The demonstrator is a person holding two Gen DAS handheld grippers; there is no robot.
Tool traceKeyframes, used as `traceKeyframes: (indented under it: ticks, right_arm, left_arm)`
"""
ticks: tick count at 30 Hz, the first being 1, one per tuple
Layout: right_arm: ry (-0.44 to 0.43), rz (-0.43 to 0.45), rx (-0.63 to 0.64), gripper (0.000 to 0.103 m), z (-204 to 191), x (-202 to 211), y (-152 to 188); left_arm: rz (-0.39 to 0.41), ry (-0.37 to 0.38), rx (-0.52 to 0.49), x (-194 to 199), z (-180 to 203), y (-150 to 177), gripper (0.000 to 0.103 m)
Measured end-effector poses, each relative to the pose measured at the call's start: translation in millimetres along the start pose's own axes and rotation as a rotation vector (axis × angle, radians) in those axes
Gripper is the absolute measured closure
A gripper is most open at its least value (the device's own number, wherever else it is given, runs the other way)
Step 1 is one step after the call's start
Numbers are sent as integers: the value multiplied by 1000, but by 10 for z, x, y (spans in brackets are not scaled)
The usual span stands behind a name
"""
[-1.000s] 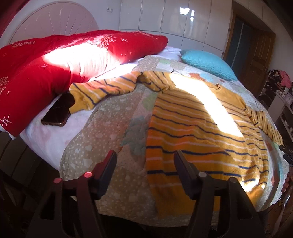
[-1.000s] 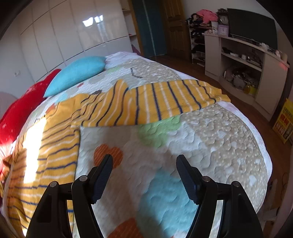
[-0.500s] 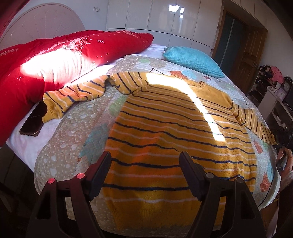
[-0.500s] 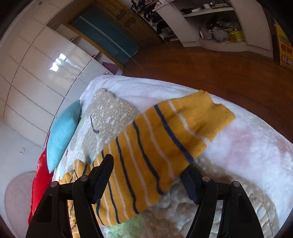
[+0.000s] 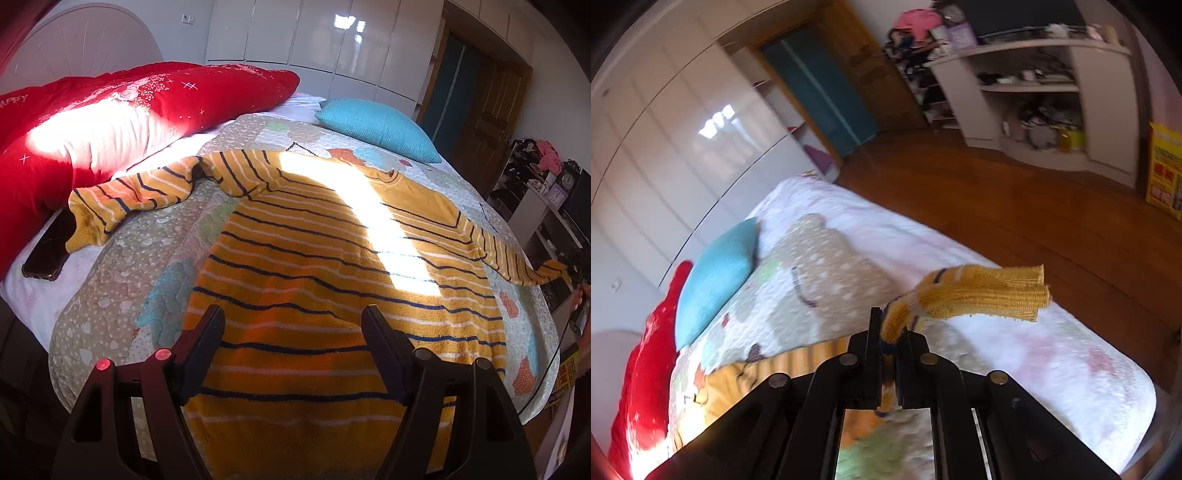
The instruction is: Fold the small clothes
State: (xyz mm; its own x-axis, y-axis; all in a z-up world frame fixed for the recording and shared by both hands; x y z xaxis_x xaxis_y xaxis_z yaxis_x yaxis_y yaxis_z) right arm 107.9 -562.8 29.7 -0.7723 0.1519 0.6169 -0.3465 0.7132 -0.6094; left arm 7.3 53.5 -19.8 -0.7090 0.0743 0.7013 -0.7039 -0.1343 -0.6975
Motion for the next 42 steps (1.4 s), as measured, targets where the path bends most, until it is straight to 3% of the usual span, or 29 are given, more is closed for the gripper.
traceKeyframes:
  ticks: [4,9,15,18,25,28,30,33,37,39,42]
  right_arm:
    - [-144,-81,183,97,-1249,-96,374]
    - [-309,-246,343,97,-2729,-417,1295]
    - [-363,-411,511,97,-3866,-918,2636]
    - [-335,-466,563,97,-4106,-1177,3139]
    - [-311,-491,707,93,-4327,-1361,3757]
    - [-317,-492,786,75,-4413,-1308,3931]
    - [-340,-490,852,56,-4492,-1226,4066]
    - [-372,-448,1027,45,-4647,-1017,4358]
    - [-456,-488,1206,42,-4713,-745,4786]
    - [-473,-482,1206,42,-4657,-640,4792]
    - [-450,-455,1134,42,-4446,-582,4463]
  left_arm:
    - [24,-17,7,76,-170,75,28]
    - [55,-47,58,193,-547,178,28]
    - [79,-114,97,282,-1011,303,27]
    - [79,-129,120,293,-1193,370,27]
    - [80,-142,159,267,-1435,469,27]
    - [72,-143,174,239,-1478,489,27]
    - [70,-142,188,230,-1499,493,27]
    - [66,-141,205,215,-1522,490,27]
    - [62,-145,220,210,-1547,483,27]
    - [59,-140,235,205,-1575,464,27]
    - [54,-143,258,192,-1655,408,27]
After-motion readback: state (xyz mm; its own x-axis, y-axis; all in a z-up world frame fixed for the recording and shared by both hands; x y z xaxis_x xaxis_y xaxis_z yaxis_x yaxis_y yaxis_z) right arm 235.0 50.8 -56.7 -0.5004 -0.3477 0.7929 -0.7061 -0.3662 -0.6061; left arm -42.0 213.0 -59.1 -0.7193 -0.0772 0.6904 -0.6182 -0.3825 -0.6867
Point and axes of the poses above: each gripper's, at about its wrist camera, not at the fingertips, and x roughly against the way its jaws point, z to its right, y to its underside, the point moved 4 cm from there along -x, roughly the way its jaws point, and after that the axes turned 3 degrees about -x, right-handed, at the moved point
